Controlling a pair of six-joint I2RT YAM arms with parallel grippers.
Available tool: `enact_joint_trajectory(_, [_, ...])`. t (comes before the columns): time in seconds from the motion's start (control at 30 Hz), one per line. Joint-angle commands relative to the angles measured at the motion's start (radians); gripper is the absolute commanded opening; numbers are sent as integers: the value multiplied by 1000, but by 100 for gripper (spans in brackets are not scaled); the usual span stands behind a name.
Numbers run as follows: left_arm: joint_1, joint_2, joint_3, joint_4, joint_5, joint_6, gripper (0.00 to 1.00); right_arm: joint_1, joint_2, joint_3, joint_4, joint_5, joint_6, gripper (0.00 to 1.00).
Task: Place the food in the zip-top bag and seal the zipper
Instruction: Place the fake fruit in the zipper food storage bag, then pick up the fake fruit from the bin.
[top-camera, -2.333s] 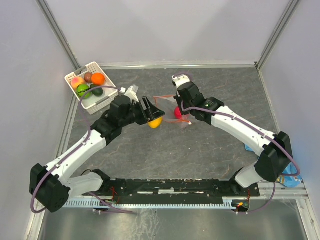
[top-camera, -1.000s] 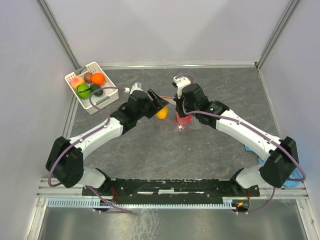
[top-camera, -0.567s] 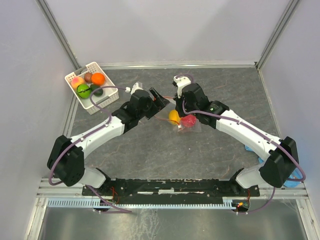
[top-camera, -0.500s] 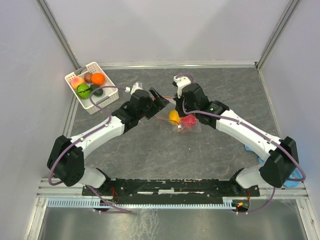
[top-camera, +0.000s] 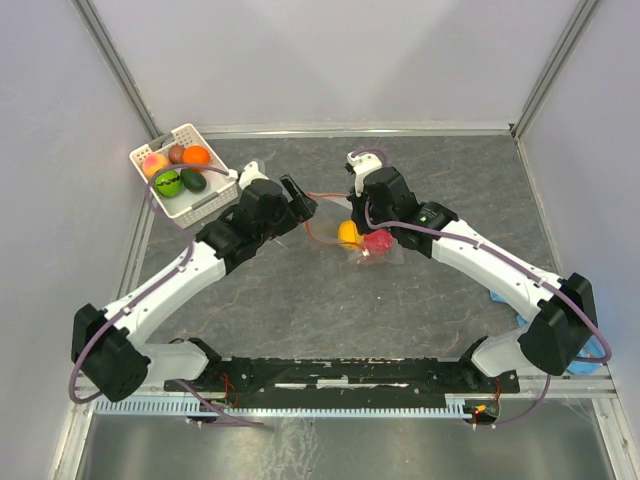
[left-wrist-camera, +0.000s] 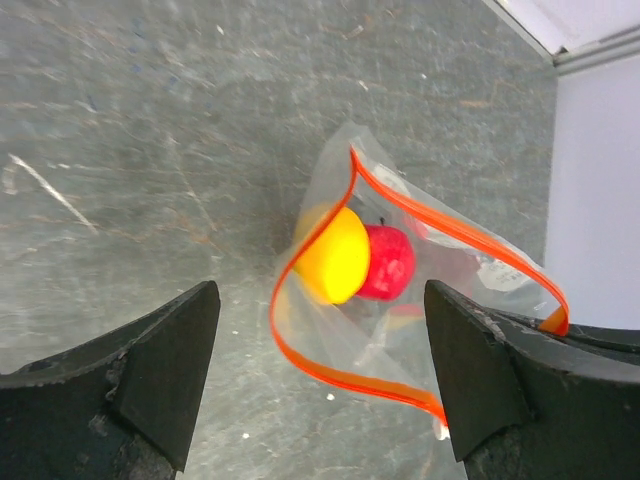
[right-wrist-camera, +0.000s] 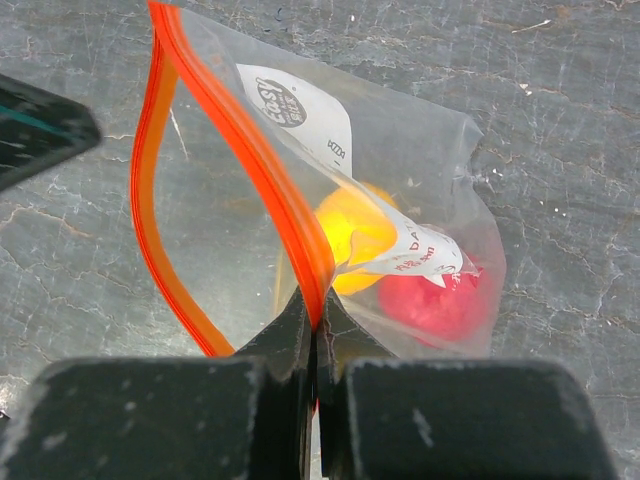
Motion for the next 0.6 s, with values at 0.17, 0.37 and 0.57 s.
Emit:
enact_joint_trajectory(0.17, [42,-74,81,-197,-221,208,91,0,-17,5,34,42,2,2])
enact_joint_trajectory(0.37, [209,-64,90,-216,-141,298,92,0,-16,4,29,56,-6,2])
enact_joint_trajectory(0.57, [432,-7,125,-207,-85,333,93,0,-14,7,24,72,-18,2])
